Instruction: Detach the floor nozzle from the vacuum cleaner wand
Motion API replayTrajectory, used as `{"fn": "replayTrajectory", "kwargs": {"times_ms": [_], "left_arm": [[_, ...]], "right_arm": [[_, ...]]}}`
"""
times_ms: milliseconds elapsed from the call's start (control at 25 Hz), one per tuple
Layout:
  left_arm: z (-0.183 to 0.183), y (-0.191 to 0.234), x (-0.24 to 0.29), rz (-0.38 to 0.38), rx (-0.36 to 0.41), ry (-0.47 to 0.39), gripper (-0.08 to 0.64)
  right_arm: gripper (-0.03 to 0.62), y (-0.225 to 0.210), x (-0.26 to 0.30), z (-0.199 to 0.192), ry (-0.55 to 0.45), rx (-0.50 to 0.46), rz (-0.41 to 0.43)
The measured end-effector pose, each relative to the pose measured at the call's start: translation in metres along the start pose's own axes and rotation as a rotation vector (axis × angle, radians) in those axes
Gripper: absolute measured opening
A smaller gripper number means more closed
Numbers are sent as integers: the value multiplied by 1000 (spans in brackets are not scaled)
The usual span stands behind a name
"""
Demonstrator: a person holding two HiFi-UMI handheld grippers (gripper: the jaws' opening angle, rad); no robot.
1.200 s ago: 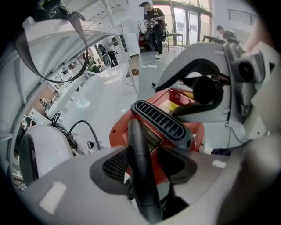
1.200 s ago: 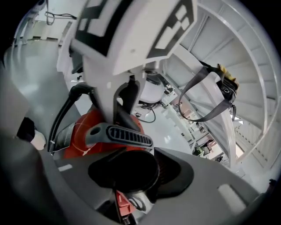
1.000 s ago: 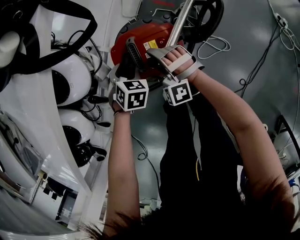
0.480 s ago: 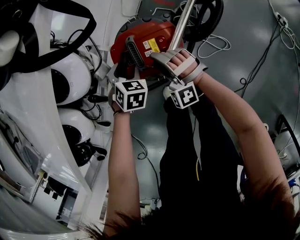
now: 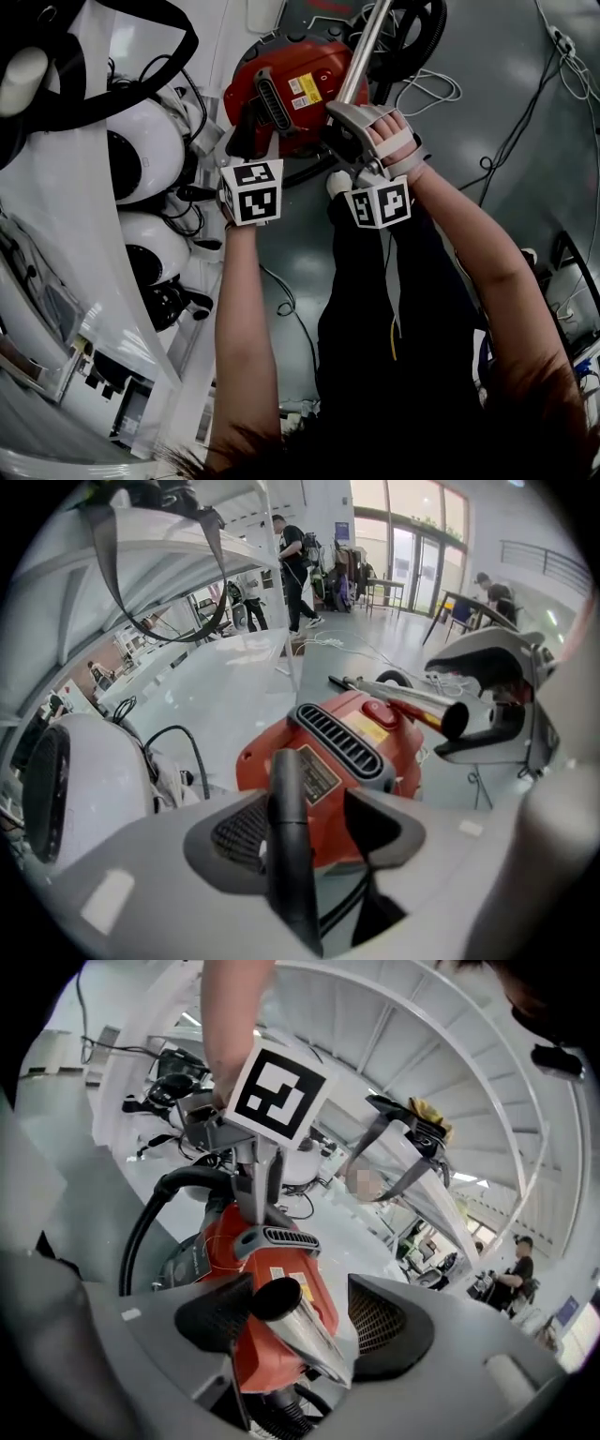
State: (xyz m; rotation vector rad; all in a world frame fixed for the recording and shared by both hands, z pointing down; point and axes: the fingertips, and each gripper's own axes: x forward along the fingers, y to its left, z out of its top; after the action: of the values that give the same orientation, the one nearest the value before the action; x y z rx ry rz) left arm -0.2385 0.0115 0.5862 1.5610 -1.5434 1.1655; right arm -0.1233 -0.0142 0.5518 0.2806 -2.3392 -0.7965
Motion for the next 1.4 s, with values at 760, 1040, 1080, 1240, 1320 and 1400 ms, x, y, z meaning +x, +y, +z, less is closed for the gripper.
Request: {"fn": "replayTrajectory", "kwargs": {"times_ms": [760, 1040, 1080, 1240, 1320, 1400], "left_arm": [[16, -32, -15, -315, -112, -101, 241], [7, -33, -14, -251, 2, -85, 281], [6, -35, -14, -231, 36, -84, 276], [7, -37, -18, -190, 56, -98, 281], [9, -38, -21, -186, 48, -112, 282], [11, -41, -25, -185, 58, -127, 282]], "right_arm": [[297, 11, -41, -2, 81, 224, -34], [285, 23, -59, -9, 129, 253, -19], [285, 25, -60, -8, 135, 257, -16], [273, 29, -62, -5, 158, 269, -11], [262, 29, -62, -5, 175, 290, -15], [253, 26, -62, -6, 193, 322, -27]]}}
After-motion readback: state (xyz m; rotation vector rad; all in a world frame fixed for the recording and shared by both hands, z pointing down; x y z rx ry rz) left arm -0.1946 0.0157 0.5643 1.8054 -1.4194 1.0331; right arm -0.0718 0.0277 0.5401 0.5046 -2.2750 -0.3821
